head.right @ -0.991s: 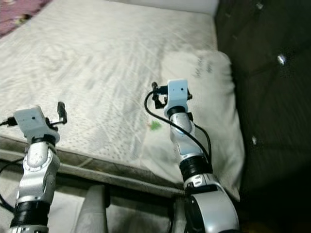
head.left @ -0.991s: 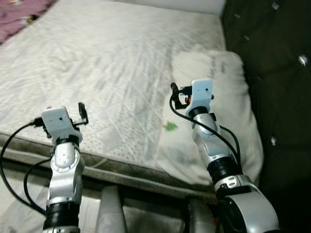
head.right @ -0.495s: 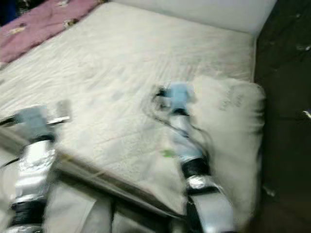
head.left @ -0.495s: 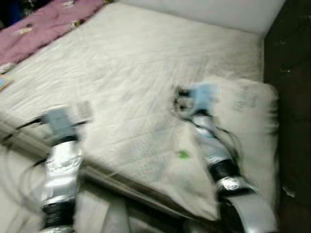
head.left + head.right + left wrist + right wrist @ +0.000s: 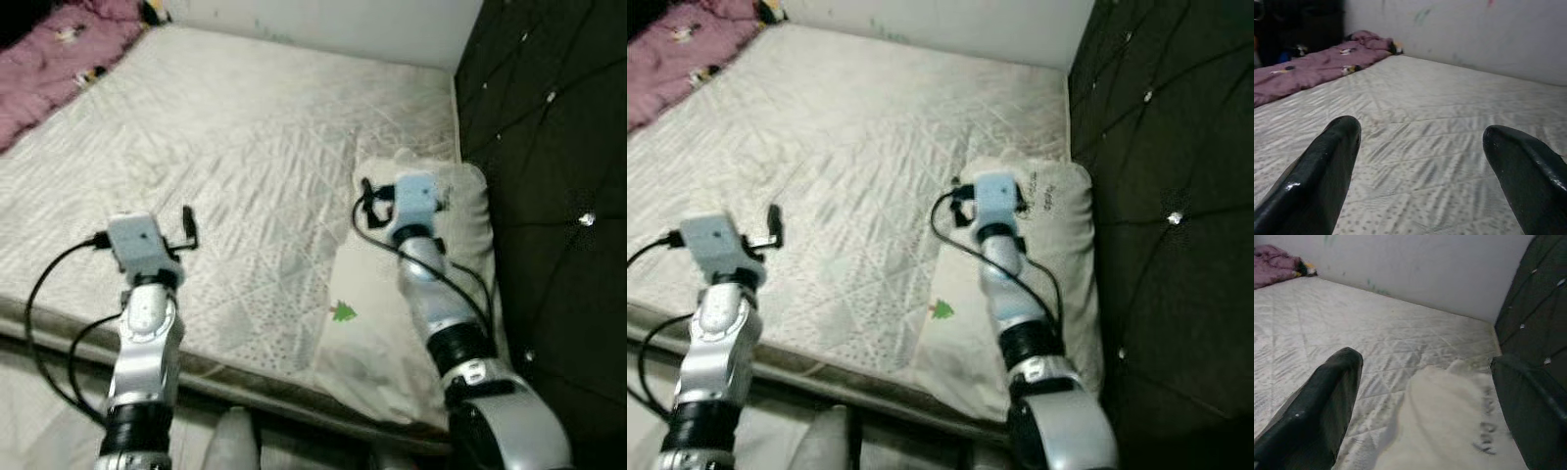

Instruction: Clean up the room

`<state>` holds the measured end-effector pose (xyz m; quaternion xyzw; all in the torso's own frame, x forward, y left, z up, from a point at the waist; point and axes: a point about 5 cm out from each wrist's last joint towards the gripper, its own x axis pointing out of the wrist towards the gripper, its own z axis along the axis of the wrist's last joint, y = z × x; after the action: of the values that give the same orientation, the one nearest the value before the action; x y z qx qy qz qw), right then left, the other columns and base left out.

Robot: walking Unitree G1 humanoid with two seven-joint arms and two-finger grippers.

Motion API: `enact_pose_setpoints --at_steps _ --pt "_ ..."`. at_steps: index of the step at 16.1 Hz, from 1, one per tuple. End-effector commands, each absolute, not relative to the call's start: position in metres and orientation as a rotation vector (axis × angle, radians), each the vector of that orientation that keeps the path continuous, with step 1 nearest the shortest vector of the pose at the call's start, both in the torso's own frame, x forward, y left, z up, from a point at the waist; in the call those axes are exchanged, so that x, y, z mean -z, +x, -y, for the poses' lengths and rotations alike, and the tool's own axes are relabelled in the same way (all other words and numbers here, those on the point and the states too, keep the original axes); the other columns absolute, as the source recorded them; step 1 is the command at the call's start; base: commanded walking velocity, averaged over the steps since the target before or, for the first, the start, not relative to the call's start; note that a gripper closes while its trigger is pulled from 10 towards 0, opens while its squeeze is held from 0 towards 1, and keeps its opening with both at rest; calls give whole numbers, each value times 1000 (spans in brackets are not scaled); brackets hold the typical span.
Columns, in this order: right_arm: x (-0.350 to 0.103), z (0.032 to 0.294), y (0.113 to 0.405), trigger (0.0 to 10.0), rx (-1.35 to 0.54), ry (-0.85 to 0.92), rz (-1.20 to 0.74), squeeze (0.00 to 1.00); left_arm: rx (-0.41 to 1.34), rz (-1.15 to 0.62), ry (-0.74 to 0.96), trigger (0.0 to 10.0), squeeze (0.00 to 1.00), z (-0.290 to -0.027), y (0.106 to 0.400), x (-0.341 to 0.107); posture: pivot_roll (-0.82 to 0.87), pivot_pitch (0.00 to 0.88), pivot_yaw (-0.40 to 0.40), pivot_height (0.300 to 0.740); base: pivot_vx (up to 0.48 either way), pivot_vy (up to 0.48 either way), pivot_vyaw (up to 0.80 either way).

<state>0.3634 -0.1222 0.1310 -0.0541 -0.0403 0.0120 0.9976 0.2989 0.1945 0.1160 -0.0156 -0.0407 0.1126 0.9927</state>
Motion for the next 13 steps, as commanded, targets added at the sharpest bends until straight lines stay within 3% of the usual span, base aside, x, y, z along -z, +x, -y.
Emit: enact_pose_setpoints --at_steps 1,13 --pt "-136 124 365 10000 -11 -102 96 0 -224 83 -32 10000 0 -196 299 -117 133 0 -33 740 0 0 0" --pt "-136 124 365 10000 -11 -102 96 0 -224 83 -32 10000 0 -196 299 -117 133 0 -33 740 0 0 0"
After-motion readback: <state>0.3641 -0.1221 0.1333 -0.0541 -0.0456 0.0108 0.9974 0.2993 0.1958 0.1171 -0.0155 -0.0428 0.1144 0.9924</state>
